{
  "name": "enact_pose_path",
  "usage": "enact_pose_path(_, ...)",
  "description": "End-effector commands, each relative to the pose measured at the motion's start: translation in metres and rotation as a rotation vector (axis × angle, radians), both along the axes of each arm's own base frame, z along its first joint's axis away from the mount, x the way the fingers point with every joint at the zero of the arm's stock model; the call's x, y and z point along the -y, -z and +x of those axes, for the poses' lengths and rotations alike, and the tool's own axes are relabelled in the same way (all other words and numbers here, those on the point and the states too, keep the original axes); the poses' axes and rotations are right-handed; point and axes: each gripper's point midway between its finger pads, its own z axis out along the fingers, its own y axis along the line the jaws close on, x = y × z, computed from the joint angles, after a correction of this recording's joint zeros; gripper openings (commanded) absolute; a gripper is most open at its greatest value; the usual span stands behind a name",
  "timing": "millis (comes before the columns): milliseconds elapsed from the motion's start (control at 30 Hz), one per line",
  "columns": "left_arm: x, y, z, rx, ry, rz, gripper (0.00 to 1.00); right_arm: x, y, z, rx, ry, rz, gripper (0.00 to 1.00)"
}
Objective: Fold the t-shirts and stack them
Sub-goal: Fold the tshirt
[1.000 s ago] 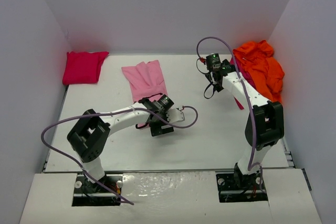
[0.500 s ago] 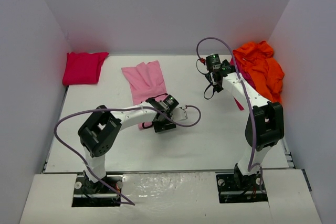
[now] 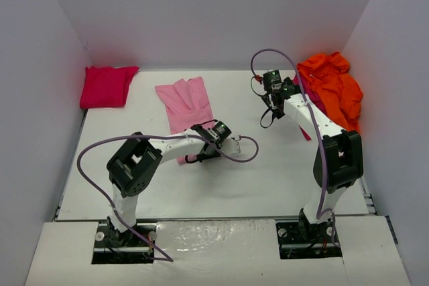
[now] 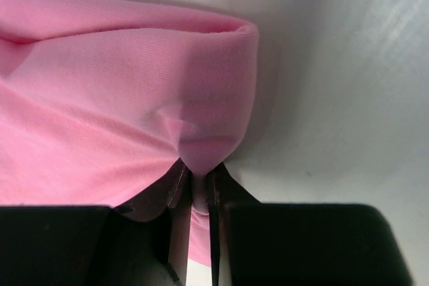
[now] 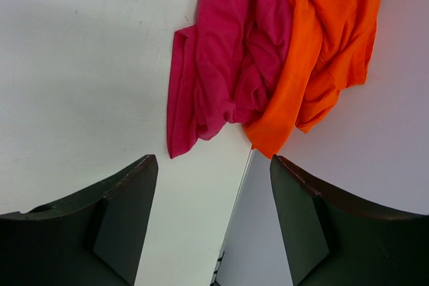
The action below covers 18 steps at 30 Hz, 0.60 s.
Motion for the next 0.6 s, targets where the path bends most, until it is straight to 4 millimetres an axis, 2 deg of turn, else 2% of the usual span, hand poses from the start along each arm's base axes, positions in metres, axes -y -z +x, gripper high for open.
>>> enact_pose_path(0, -0.014, -0.015, -0.08, -0.352, 0.108, 0.023, 0.0, 0.006, -0.038, 0.001, 0.119, 0.019, 0.013, 0.65)
enact_pose_path(100, -0.005, -0.04, -0.106, -0.427, 0.158, 0.005, 0.0, 0.007, -0.038, 0.001, 0.117, 0.019, 0.009, 0.65)
enact_pose_path(167, -0.007, -0.063, -0.152, -0.537, 0.231, 0.067, 0.0, 0.006, -0.037, 0.003, 0.115, 0.019, 0.009, 0.65)
enact_pose_path(200, -0.005, -0.071, -0.167, -0.55, 0.264, 0.073, 0.0, 0.006, -0.038, 0.003, 0.118, 0.021, 0.011, 0.65)
enact_pose_path(300, -0.001, -0.094, -0.19, -0.568, 0.306, 0.046, 0.0, 0.005, -0.037, 0.005, 0.117, 0.019, 0.013, 0.65)
enact_pose_path(433, 0.004, -0.121, -0.198, -0.628, 0.33, -0.027, 0.0, 0.004, -0.036, 0.005, 0.116, 0.019, 0.01, 0.65)
enact_pose_path(567, -0.001, -0.145, -0.181, -0.578, 0.337, -0.032, 0.0, 0.005, -0.039, 0.005, 0.12, 0.021, -0.002, 0.65)
